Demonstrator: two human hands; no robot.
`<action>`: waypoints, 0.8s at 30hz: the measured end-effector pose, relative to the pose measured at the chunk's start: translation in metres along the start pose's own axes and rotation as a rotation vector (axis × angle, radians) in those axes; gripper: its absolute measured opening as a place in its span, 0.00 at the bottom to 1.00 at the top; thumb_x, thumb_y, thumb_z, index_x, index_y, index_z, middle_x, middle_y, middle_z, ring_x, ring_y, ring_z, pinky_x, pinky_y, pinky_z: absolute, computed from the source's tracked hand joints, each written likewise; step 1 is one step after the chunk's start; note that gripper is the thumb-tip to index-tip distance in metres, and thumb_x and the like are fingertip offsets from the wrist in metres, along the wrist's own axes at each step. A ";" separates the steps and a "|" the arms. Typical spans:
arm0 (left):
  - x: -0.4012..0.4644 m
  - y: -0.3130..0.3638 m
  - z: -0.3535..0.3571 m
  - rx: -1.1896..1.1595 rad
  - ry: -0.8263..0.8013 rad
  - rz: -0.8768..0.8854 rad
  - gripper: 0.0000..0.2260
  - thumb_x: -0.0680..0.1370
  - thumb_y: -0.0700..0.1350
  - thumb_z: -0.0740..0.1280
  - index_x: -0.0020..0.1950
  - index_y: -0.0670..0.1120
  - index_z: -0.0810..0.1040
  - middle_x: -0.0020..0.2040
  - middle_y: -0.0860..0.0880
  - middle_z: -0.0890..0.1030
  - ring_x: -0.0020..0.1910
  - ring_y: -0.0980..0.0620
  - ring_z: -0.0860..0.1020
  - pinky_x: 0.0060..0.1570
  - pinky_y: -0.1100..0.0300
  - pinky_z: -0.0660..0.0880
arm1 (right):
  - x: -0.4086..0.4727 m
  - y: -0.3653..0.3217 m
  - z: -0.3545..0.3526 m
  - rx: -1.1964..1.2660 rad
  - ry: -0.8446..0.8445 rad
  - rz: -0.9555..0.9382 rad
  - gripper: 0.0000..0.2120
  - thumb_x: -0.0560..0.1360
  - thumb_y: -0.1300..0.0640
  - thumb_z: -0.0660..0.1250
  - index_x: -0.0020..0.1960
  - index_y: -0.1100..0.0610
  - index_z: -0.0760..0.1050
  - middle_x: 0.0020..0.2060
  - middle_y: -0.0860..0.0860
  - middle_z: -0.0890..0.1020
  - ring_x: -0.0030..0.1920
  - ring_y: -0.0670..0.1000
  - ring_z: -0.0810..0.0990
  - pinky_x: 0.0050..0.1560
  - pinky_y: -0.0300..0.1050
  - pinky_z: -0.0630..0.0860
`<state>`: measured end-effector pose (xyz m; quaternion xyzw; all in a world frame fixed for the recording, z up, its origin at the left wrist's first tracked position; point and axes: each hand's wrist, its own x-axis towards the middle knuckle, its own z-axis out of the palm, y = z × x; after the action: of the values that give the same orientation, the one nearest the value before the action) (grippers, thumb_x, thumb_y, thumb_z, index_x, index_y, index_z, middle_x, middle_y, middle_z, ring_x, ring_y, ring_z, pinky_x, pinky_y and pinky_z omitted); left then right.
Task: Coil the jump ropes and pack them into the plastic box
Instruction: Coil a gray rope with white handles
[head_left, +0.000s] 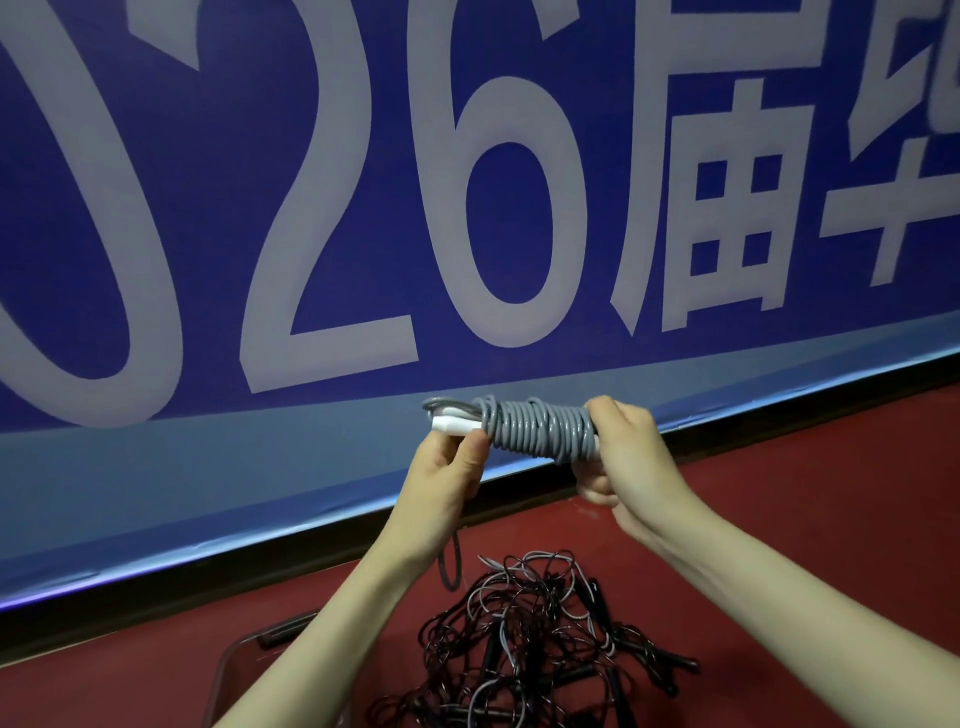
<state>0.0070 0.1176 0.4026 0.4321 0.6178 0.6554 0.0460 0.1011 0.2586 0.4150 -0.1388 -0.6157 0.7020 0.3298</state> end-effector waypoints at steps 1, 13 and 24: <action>-0.001 0.000 0.001 0.014 0.016 0.002 0.20 0.74 0.61 0.65 0.40 0.44 0.68 0.27 0.60 0.70 0.26 0.62 0.66 0.29 0.72 0.63 | -0.001 0.002 0.000 0.016 -0.021 0.025 0.13 0.78 0.64 0.51 0.35 0.55 0.58 0.23 0.48 0.57 0.20 0.45 0.53 0.25 0.31 0.52; -0.001 0.001 0.022 0.044 0.130 -0.342 0.27 0.79 0.64 0.51 0.25 0.51 0.55 0.23 0.53 0.55 0.22 0.55 0.53 0.22 0.64 0.51 | -0.004 0.012 0.000 -0.454 0.109 -0.534 0.12 0.75 0.56 0.54 0.33 0.54 0.60 0.22 0.43 0.66 0.25 0.45 0.62 0.30 0.49 0.64; -0.001 0.002 0.023 0.002 -0.226 -0.556 0.16 0.83 0.56 0.56 0.46 0.46 0.73 0.31 0.53 0.64 0.23 0.58 0.60 0.23 0.66 0.58 | 0.025 0.011 -0.031 -0.732 0.187 -0.788 0.15 0.75 0.49 0.51 0.36 0.58 0.65 0.20 0.45 0.61 0.23 0.49 0.65 0.27 0.42 0.55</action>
<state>0.0235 0.1343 0.4008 0.3167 0.7039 0.5648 0.2918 0.0984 0.2980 0.4035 -0.0653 -0.7934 0.2497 0.5513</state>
